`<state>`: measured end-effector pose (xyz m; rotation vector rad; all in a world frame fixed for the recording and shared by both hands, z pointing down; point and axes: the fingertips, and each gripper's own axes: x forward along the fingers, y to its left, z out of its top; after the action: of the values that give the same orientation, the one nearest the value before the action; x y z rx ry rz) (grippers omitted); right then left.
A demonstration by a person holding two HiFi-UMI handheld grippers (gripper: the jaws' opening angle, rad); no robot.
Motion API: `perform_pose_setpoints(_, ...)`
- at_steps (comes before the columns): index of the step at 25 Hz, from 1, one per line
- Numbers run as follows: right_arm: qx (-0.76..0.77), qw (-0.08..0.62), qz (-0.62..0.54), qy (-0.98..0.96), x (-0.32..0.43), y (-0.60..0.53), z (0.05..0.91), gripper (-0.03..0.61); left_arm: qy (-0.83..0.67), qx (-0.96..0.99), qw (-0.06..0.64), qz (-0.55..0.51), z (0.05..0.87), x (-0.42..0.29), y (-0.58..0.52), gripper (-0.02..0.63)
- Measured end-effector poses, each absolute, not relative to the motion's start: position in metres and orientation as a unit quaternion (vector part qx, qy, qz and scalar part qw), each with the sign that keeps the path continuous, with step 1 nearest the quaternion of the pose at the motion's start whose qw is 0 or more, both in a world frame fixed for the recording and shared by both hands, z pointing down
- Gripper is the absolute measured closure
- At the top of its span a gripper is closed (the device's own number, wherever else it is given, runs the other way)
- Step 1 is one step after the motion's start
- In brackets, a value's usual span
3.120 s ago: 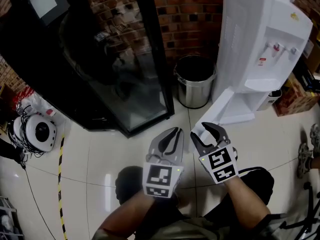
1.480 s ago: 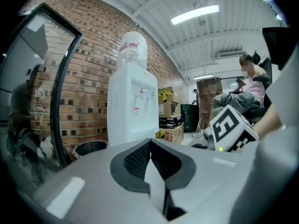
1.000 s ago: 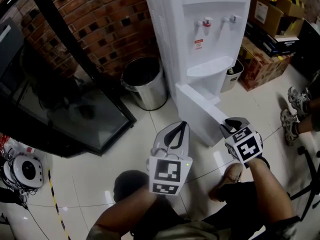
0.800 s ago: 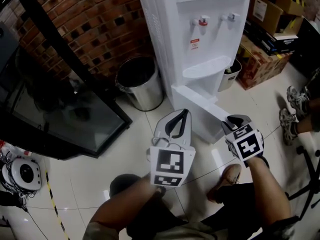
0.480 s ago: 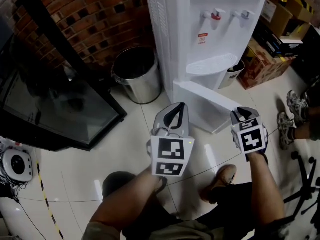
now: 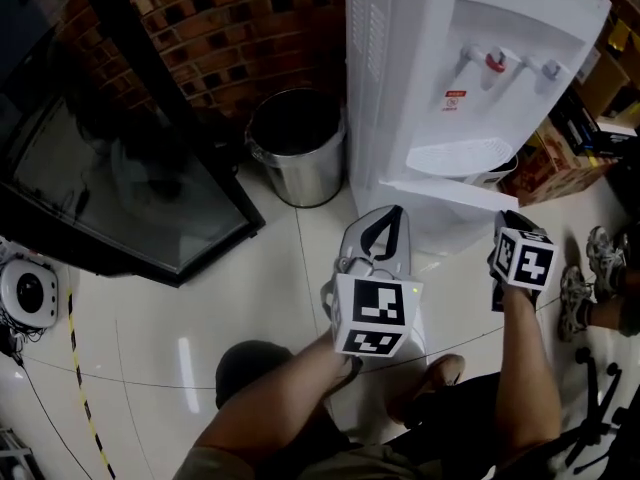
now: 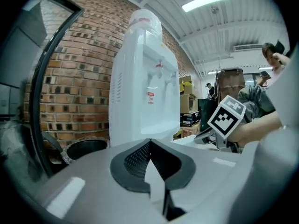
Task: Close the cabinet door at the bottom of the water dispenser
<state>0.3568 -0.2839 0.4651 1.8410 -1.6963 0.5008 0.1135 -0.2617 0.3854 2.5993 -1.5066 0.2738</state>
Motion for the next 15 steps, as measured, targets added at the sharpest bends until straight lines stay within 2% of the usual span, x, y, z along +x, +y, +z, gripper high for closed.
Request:
perform_pose_setpoints(7, 0.683, 0.123, 0.303, -0.653, 0.365, -0.341, 0.477, 0.568, -0.487, 0.862, 0.051, 0.130, 0.411, 0.129, -0.268, 0.613)
perform_pose_setpoints(11, 0.667, 0.091, 0.325, -0.664, 0.360, -0.367, 0.490, 0.577, -0.501, 0.855, 0.048, 0.123, 0.404, 0.116, -0.280, 0.613)
perform_pose_setpoints(15, 0.650, 0.096, 0.311, -0.687, 0.359, -0.372, 0.503, 0.577, -0.502, 0.856, 0.048, 0.116, 0.396, 0.108, -0.283, 0.614)
